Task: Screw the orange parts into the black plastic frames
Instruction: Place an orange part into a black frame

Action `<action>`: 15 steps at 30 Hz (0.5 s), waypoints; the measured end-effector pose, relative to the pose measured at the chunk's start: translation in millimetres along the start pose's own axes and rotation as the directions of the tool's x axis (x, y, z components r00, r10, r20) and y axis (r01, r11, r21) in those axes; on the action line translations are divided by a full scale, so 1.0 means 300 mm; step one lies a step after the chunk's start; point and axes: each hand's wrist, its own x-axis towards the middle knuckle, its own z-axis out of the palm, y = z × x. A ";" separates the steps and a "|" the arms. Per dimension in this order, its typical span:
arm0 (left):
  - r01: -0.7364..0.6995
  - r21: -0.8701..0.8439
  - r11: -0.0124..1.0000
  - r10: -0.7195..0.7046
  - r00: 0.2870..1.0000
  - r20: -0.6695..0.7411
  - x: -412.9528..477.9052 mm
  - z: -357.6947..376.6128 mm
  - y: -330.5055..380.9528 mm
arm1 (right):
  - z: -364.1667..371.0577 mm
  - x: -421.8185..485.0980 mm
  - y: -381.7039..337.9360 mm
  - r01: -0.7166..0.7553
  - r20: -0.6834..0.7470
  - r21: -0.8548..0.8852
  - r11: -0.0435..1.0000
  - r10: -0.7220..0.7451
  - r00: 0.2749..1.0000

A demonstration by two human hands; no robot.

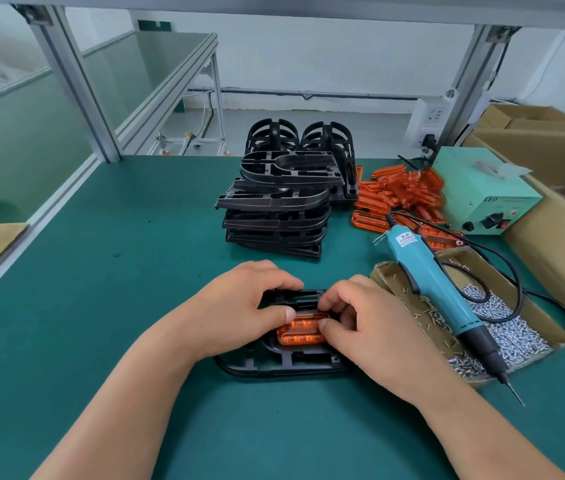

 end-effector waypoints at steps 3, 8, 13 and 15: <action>0.016 0.002 1.000 -0.016 1.000 -0.024 0.006 0.010 0.008 | -0.011 0.002 0.006 -0.019 0.022 0.030 0.999 0.019 1.000; 0.025 0.015 1.000 -0.024 0.999 -0.040 0.016 0.021 0.012 | -0.009 0.009 0.002 -0.010 0.050 0.026 1.000 0.009 0.999; 0.033 0.029 0.999 -0.031 0.998 -0.049 0.017 0.024 0.011 | -0.016 0.003 -0.010 0.006 0.058 -0.009 1.000 -0.005 0.998; 0.024 0.047 0.999 -0.022 0.999 -0.049 0.018 0.023 0.012 | -0.026 -0.001 -0.015 -0.006 0.039 0.024 1.000 0.005 0.999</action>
